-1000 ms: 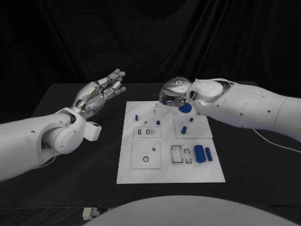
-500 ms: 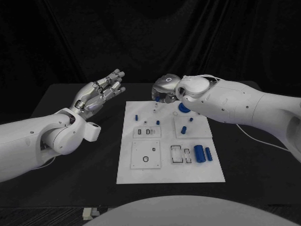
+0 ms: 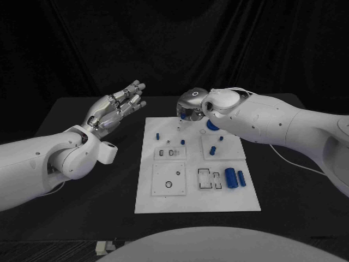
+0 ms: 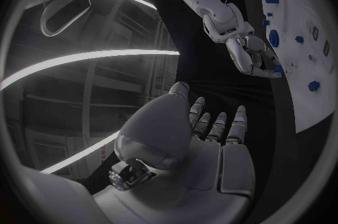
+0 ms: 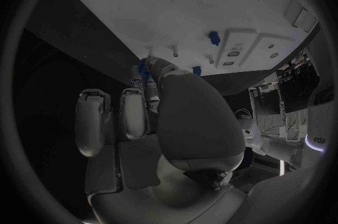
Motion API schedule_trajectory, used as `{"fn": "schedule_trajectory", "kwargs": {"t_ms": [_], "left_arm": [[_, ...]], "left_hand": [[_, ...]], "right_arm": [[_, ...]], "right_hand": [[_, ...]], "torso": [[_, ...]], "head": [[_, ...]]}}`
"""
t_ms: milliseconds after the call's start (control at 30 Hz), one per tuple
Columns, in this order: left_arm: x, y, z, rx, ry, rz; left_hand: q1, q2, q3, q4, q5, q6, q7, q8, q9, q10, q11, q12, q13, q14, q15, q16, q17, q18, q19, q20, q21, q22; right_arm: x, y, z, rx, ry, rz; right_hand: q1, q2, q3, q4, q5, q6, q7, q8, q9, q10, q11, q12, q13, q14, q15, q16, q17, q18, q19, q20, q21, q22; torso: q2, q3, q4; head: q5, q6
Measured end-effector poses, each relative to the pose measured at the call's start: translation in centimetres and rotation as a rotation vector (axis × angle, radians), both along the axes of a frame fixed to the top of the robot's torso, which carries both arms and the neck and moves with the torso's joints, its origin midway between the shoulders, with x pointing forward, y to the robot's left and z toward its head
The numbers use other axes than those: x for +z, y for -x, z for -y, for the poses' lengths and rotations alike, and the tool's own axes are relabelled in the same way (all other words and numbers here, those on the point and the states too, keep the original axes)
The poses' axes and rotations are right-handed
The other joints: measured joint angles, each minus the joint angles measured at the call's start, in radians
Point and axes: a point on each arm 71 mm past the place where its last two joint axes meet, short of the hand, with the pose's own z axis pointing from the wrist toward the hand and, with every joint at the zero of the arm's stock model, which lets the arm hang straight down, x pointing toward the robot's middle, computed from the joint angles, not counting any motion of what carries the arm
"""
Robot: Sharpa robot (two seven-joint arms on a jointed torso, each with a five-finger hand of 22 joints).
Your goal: Assemble the parts on the task board
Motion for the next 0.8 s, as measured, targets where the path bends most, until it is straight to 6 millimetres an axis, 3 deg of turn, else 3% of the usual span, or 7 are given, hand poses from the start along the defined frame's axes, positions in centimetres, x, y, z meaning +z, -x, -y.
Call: {"fn": "schedule_trajectory", "kwargs": {"t_ms": [433, 800], "left_arm": [[0.0, 0.0, 0.2, -0.008, 0.003, -0.002], [0.0, 0.0, 0.2, -0.014, 0.006, -0.004]], "left_hand": [[0.0, 0.0, 0.006, 0.0, 0.0, 0.003, 0.003, 0.001, 0.001, 0.003, 0.003, 0.0, 0.001, 0.0, 0.0, 0.0, 0.0, 0.0, 0.0, 0.0, 0.0, 0.001], [0.009, 0.001, 0.017, -0.003, 0.0, 0.028, 0.013, 0.004, 0.003, 0.004, 0.011, 0.0, 0.001, 0.0, 0.007, 0.0, 0.001, 0.0, 0.0, 0.0, 0.0, 0.001]], "right_arm": [[-0.8, -0.1, -0.5, -0.015, 0.011, -0.025], [-1.2, -0.2, -0.7, -0.024, 0.019, -0.035]], "right_hand": [[-0.003, 0.003, 0.003, 0.003, 0.0, -0.011, -0.004, -0.009, 0.002, -0.004, 0.004, -0.007, -0.003, 0.0, 0.0, -0.008, -0.009, 0.0, -0.001, 0.001, 0.0, 0.0], [-0.01, -0.003, 0.006, 0.005, -0.004, -0.014, -0.007, -0.013, 0.005, -0.007, 0.007, -0.016, -0.006, 0.0, 0.0, -0.015, -0.023, 0.0, -0.006, 0.006, -0.002, 0.001]], "torso": [[-0.001, -0.0002, -0.0007], [-0.001, -0.0003, -0.0006]], "head": [[0.0, 0.0], [-0.01, 0.0]]}}
